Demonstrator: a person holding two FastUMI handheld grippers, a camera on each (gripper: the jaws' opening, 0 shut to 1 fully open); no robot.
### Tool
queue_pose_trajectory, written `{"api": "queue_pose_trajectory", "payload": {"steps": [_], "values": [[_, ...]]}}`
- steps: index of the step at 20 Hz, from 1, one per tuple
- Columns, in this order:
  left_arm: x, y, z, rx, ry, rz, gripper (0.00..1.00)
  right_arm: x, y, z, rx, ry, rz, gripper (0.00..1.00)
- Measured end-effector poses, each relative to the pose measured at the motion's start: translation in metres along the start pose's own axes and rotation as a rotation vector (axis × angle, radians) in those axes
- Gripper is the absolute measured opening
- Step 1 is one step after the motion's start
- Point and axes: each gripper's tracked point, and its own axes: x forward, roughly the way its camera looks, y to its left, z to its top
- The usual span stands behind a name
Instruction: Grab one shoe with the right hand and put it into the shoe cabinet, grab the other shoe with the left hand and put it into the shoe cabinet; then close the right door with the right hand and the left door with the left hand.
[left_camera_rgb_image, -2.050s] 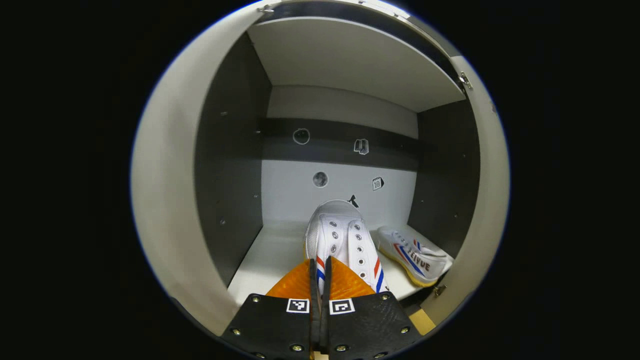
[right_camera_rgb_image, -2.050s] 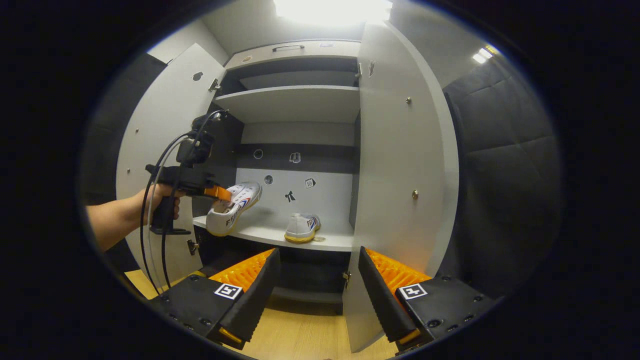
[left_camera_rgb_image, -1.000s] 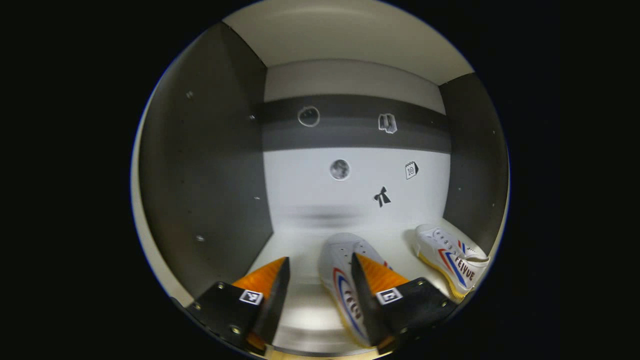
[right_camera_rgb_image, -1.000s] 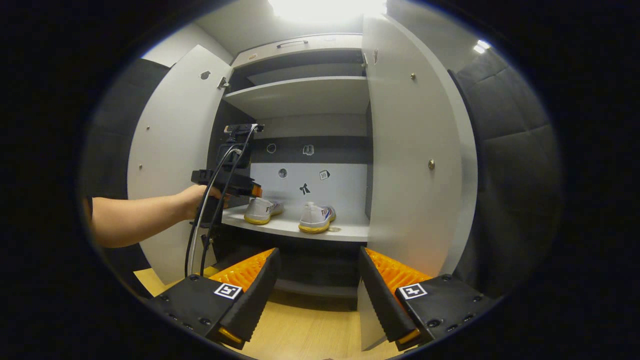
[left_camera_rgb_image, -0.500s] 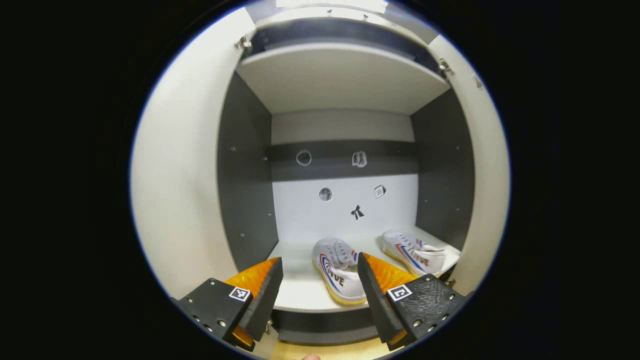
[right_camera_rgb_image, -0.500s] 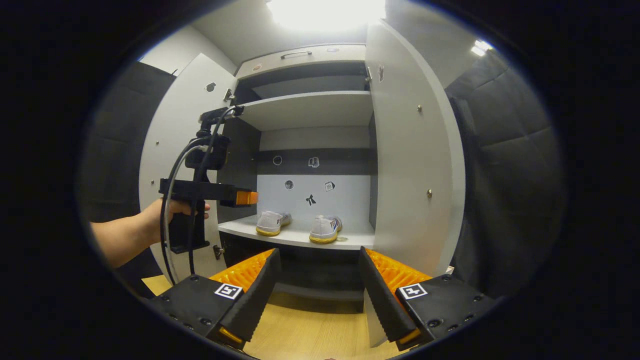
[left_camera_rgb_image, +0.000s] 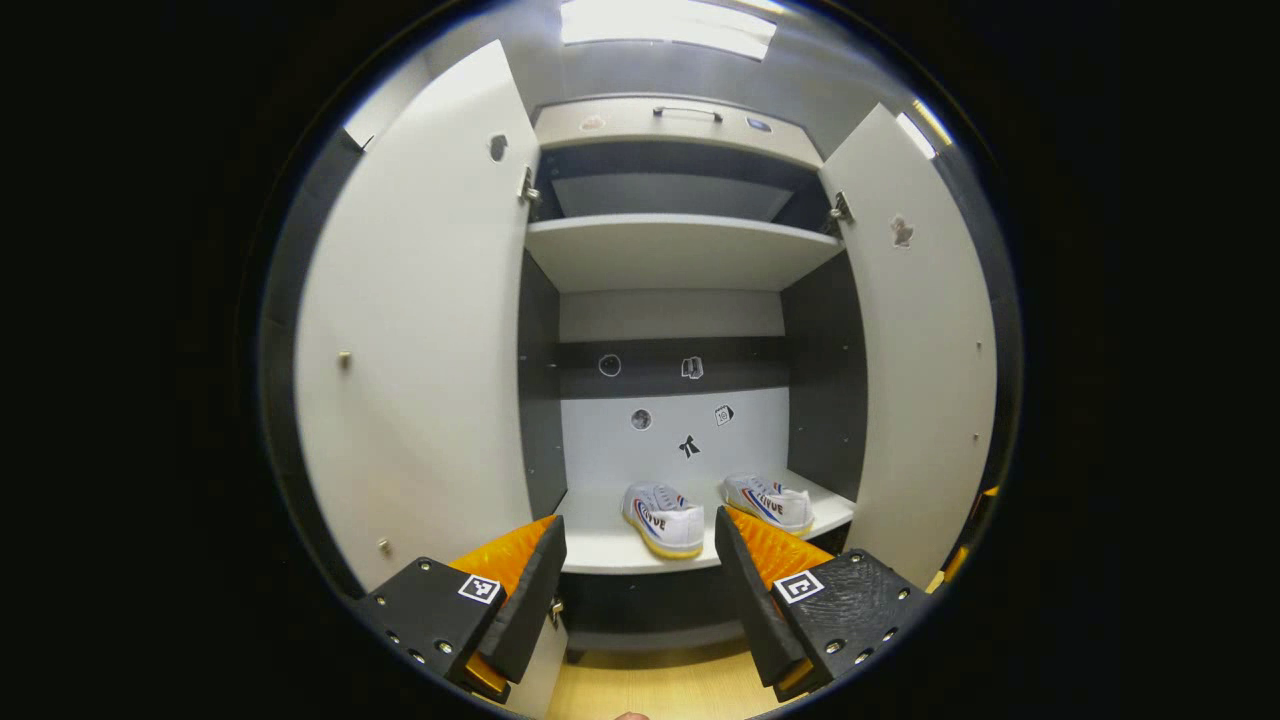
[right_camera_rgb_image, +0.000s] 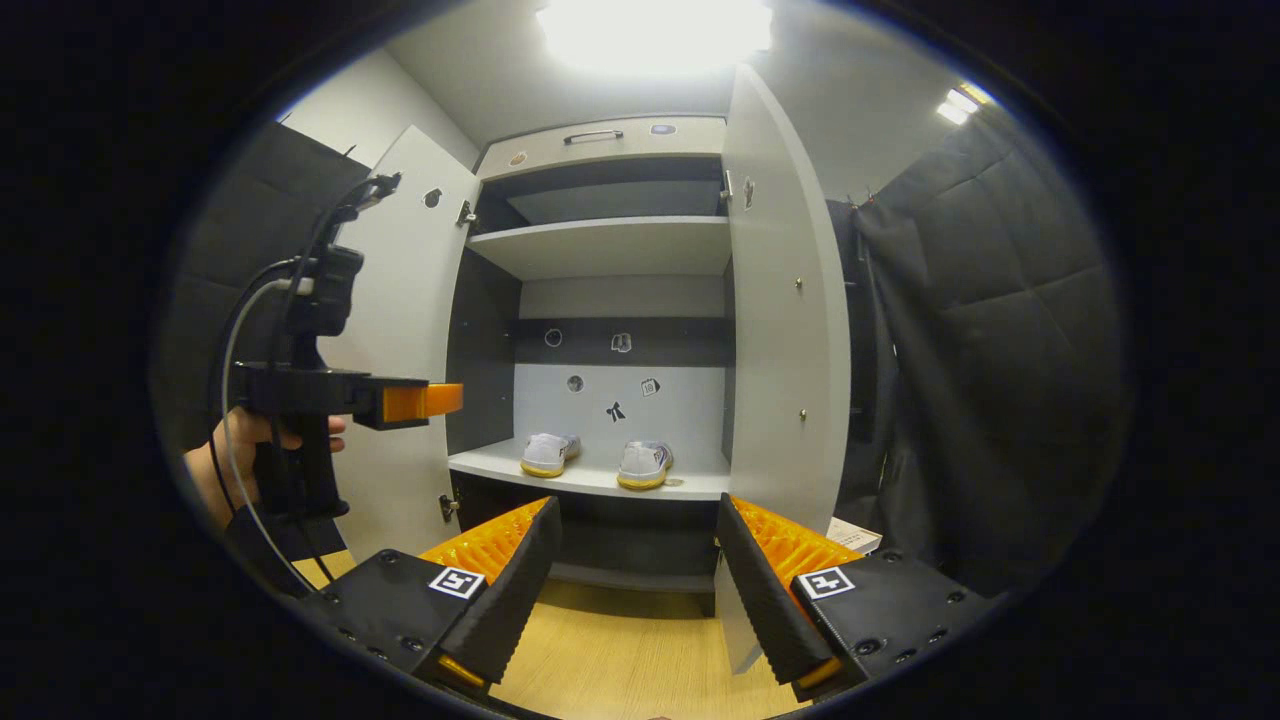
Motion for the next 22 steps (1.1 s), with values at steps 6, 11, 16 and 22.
{"api": "queue_pose_trajectory", "payload": {"steps": [6, 11, 16, 22], "values": [[-0.065, 0.015, -0.002, 0.022, 0.005, 0.014, 0.8, -0.022, -0.017, 0.016, -0.015, -0.025, -0.036, 0.98], [-0.101, 0.022, 0.005, 0.024, -0.003, 0.015, 0.8, -0.031, -0.027, 0.014, -0.001, -0.003, -0.049, 0.98], [-0.124, 0.034, 0.005, 0.016, 0.001, 0.029, 0.8, -0.031, -0.057, 0.022, -0.025, -0.002, -0.124, 0.98], [-0.138, 0.065, -0.001, 0.025, 0.005, 0.067, 0.8, -0.022, -0.124, 0.043, -0.041, -0.004, -0.303, 0.98]]}}
